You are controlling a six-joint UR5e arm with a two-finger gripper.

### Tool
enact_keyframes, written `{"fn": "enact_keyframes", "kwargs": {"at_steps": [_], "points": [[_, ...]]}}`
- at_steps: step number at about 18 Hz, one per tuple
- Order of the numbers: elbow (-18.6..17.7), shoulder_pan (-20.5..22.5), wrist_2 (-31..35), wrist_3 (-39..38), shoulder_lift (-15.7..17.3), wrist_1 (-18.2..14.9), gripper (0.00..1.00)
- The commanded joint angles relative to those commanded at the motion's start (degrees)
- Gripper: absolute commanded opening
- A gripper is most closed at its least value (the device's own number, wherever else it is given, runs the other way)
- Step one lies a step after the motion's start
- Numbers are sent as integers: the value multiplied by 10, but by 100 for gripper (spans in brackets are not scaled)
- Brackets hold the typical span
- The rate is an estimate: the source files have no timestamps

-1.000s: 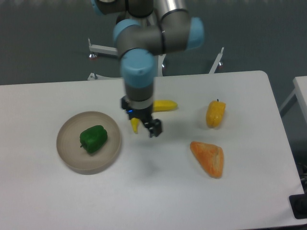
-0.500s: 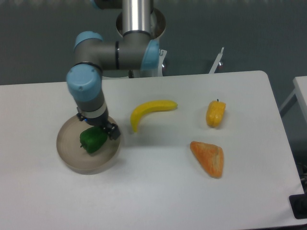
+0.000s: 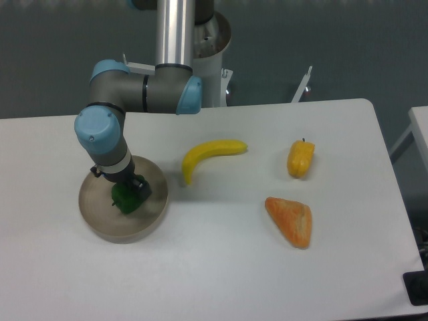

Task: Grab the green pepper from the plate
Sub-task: 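Lower the gripper over the green pepper on the beige plate, then close the gripper on the green pepper, then lift the green pepper off the plate and carry it beside the banana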

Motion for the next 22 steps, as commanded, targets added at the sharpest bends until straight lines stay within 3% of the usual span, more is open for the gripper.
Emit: {"fn": "enact_keyframes", "kwargs": {"at_steps": [2, 3, 4, 8, 14, 17, 18, 22], "points": [[1, 0, 1, 1, 5, 3, 55], [2, 1, 3, 2, 8, 4, 27], [3, 1, 12, 2, 11, 3, 15], [10, 8, 44, 9, 50, 2, 11], [14, 94, 40, 13, 96, -5, 11], [18, 138, 33, 81, 98, -6, 11], [21, 159, 25, 123, 98, -18, 11], [54, 234, -10, 254, 102, -119, 12]]}}
